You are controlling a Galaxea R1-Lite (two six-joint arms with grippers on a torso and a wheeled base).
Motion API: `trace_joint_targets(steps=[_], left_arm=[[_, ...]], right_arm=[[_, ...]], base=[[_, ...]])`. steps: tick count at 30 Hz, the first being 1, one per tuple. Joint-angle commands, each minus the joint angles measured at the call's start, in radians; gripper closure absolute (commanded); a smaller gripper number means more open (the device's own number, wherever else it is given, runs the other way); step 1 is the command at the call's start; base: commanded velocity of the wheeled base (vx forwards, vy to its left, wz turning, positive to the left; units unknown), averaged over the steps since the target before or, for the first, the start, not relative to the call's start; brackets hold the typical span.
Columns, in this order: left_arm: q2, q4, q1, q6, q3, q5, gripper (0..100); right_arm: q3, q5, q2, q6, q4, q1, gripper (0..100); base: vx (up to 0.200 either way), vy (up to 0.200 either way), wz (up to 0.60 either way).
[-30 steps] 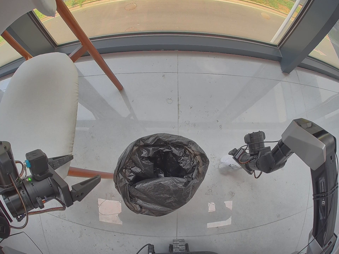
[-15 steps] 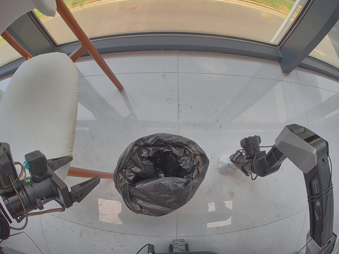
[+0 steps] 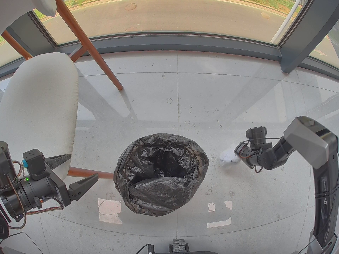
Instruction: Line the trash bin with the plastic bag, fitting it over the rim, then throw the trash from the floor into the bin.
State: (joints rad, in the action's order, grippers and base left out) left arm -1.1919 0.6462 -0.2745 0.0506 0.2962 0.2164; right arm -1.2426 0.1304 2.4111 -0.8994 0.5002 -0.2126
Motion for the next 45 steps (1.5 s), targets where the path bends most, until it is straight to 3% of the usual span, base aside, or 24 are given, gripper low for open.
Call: trace_joint_targets(steps=[1, 2, 6, 8, 14, 19, 23, 25, 29, 35, 37, 40, 44, 45], left_arm=[[0.055, 0.003, 0.023, -0.003, 0.008, 0.008, 0], [0.091, 0.003, 0.023, -0.003, 0.003, 0.008, 0], [0.127, 0.001, 0.037, -0.008, -0.006, 0.008, 0], [0.178, 0.003, 0.107, -0.018, -0.009, 0.005, 0], [0.308, -0.002, 0.276, -0.043, -0.055, 0.003, 0], [0.482, -0.007, 0.296, -0.046, -0.18, -0.003, 0], [0.517, -0.008, 0.308, -0.052, -0.198, -0.012, 0], [0.597, -0.008, 0.377, -0.092, -0.273, -0.048, 0], [0.66, -0.045, 0.377, -0.094, -0.293, -0.045, 0], [0.983, -0.424, 0.365, -0.064, -0.293, -0.009, 0], [1.167, -0.64, 0.365, 0.014, -0.285, 0.02, 0], [1.126, -0.6, 0.37, 0.04, -0.292, 0.015, 0], [1.137, -0.602, 0.371, -0.003, -0.292, -0.02, 0], [1.138, -0.603, 0.371, -0.015, -0.292, -0.072, 0]], right_arm=[[0.19, -0.071, -0.48, 0.016, -0.034, -0.008, 100], [0.233, -0.115, -0.63, 0.014, -0.091, -0.053, 100], [0.262, -0.167, -0.826, 0.013, -0.187, -0.13, 100], [0.262, -0.178, -0.949, 0.017, -0.236, -0.217, 100], [0.318, -0.163, -1.027, 0.042, -0.243, -0.43, 100], [0.394, -0.17, -0.988, 0.211, -0.229, -0.527, 100], [0.374, -0.178, -0.926, 0.243, -0.215, -0.553, 100], [0.368, -0.178, -0.869, 0.246, -0.164, -0.562, 100], [0.364, -0.176, -0.782, 0.247, -0.061, -0.573, 100], [0.293, -0.175, -0.638, 0.257, -0.026, -0.639, 100], [0.27, -0.175, -0.592, 0.283, -0.023, -0.646, 100], [0.267, -0.175, -0.552, 0.324, -0.023, -0.642, 100], [0.258, -0.175, -0.504, 0.361, -0.022, -0.633, 100], [0.247, -0.175, -0.472, 0.382, -0.022, -0.631, 100]], base=[[0.0, 0.0, 0.0], [0.0, 0.0, 0.0], [0.0, 0.0, 0.0], [0.0, 0.0, 0.0], [0.0, 0.0, 0.0], [0.0, 0.0, 0.0], [0.0, 0.0, 0.0], [0.0, 0.0, 0.0], [0.0, 0.0, 0.0], [0.0, 0.0, 0.0], [0.0, 0.0, 0.0], [0.0, 0.0, 0.0], [0.0, 0.0, 0.0], [0.0, 0.0, 0.0]])
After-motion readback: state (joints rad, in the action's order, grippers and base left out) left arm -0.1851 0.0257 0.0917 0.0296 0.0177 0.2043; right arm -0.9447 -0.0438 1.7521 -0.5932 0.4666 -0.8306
